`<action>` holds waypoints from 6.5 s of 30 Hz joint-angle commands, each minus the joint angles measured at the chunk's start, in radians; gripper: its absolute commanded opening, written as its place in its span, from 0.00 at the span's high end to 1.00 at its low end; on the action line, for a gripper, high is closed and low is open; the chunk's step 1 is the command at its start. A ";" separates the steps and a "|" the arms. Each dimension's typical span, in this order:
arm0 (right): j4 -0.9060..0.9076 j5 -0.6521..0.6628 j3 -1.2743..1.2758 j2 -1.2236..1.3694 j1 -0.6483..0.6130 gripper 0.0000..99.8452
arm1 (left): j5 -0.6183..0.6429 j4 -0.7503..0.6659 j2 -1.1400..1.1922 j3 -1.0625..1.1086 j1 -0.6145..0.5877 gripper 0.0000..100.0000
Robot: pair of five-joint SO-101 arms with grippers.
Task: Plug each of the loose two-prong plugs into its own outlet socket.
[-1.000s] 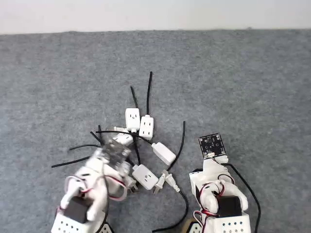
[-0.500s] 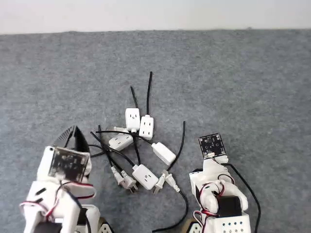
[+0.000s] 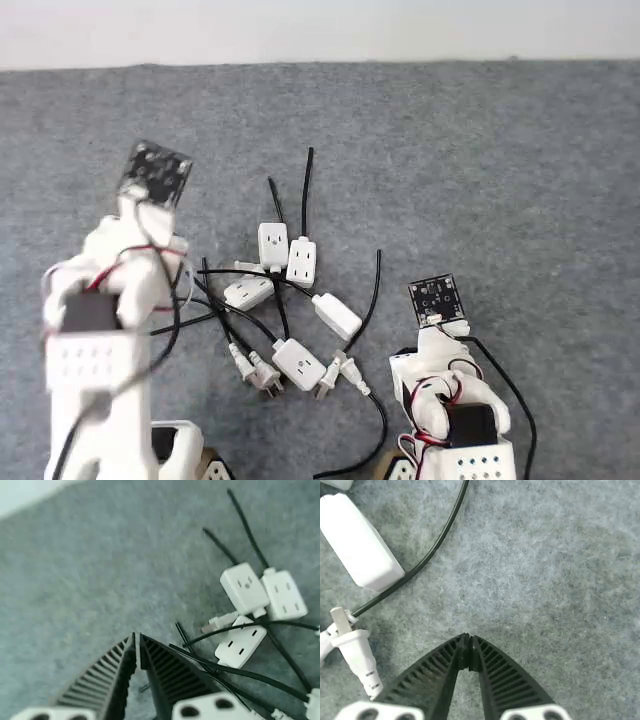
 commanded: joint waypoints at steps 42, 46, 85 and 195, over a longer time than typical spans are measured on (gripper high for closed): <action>0.005 -0.014 0.015 -0.010 -0.088 0.99 | 0.204 -0.358 0.325 0.222 -0.014 0.60; 0.005 -0.014 0.015 -0.010 -0.088 0.99 | 0.143 -0.353 0.325 0.222 -0.015 0.48; -0.186 0.081 -0.104 -0.012 0.038 0.99 | 0.140 -0.446 0.327 0.278 -0.012 0.48; 0.145 0.374 -1.548 2.239 -0.412 0.99 | 0.216 -0.529 0.325 0.268 -0.153 0.48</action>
